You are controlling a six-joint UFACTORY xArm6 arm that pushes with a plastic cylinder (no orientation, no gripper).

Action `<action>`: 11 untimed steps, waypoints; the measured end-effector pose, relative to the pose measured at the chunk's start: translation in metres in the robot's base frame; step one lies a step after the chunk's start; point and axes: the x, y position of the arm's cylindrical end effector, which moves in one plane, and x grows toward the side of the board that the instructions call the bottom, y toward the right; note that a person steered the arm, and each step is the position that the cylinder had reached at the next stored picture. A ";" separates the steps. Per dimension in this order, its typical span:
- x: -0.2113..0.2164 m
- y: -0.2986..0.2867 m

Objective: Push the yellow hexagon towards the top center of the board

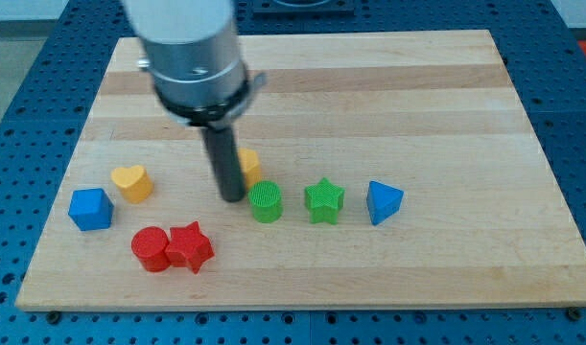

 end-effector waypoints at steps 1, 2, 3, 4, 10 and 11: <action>-0.072 0.046; -0.118 0.055; -0.095 0.066; -0.075 0.022; -0.106 -0.024; -0.138 -0.008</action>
